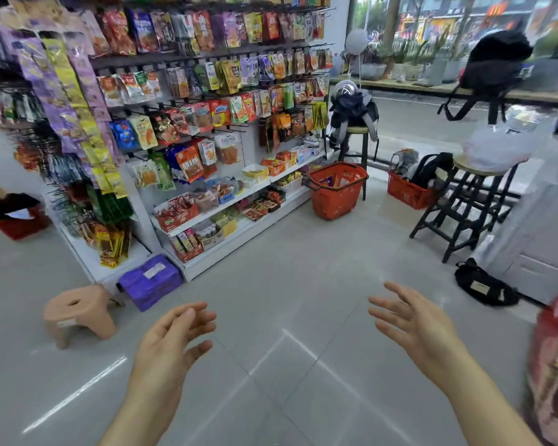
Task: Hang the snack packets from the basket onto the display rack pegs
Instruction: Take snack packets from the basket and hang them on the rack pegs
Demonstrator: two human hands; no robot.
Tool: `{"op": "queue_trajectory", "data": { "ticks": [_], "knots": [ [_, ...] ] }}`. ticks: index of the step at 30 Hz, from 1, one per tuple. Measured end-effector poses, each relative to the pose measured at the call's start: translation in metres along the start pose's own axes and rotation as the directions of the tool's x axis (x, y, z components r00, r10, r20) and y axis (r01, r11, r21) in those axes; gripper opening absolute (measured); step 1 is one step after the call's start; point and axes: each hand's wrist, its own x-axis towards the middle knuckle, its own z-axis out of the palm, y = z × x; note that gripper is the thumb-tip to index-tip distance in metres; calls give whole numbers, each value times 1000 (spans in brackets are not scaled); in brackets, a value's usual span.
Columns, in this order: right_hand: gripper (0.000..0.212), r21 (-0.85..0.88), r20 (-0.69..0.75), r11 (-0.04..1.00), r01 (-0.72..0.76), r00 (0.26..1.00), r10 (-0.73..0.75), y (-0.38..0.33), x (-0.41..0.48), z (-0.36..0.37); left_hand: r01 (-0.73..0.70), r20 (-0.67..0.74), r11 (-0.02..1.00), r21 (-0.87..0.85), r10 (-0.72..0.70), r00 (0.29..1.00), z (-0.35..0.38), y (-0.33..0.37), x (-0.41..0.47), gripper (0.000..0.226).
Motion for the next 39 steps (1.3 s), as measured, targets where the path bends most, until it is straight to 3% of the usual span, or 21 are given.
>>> {"op": "queue_trajectory", "data": {
  "ticks": [2,5,9,13,16,19,21,22,24,28,31,37,39],
  "knots": [
    [29,111,-58,993,-45,997,52,-16,50,11,83,-20,991,-109,-86,996,22,8,56,21],
    [30,183,-83,979,-86,991,102,-44,122,31,133,-9,983,-129,-135,991,63,22,135,19],
    [24,54,-153,998,-41,987,49,-74,205,45,20,76,994,107,-28,997,127,41,231,17],
    [20,-223,-226,974,42,970,-94,-102,289,40,-235,224,876,422,150,963,198,50,326,22],
    [18,-409,-229,908,90,953,-197,-121,368,24,-451,368,644,618,270,890,260,50,398,28],
    [17,-578,-216,809,105,937,-276,-143,459,3,-637,550,260,726,338,764,327,41,469,29],
    [16,-679,-176,726,110,935,-307,-163,518,-9,-708,673,-10,706,322,666,372,35,512,28],
    [18,-729,-152,675,115,934,-324,-174,546,-14,-726,719,-103,680,287,633,394,33,533,29],
    [26,-825,-79,552,122,942,-327,-198,599,-17,-722,744,-187,667,216,632,438,36,573,32],
    [41,-961,136,191,200,943,-305,-250,701,-12,-714,747,-229,662,128,652,519,35,652,38],
    [52,-967,256,-68,247,929,-268,-281,774,0,-709,732,-222,670,38,680,572,25,710,44],
    [72,-933,282,-285,219,938,-200,-325,962,28,-671,675,-114,733,4,737,686,-3,879,51],
    [75,-936,255,-294,195,949,-183,-336,1020,36,-656,657,-92,749,-25,754,724,-8,935,51]
  ]
}}
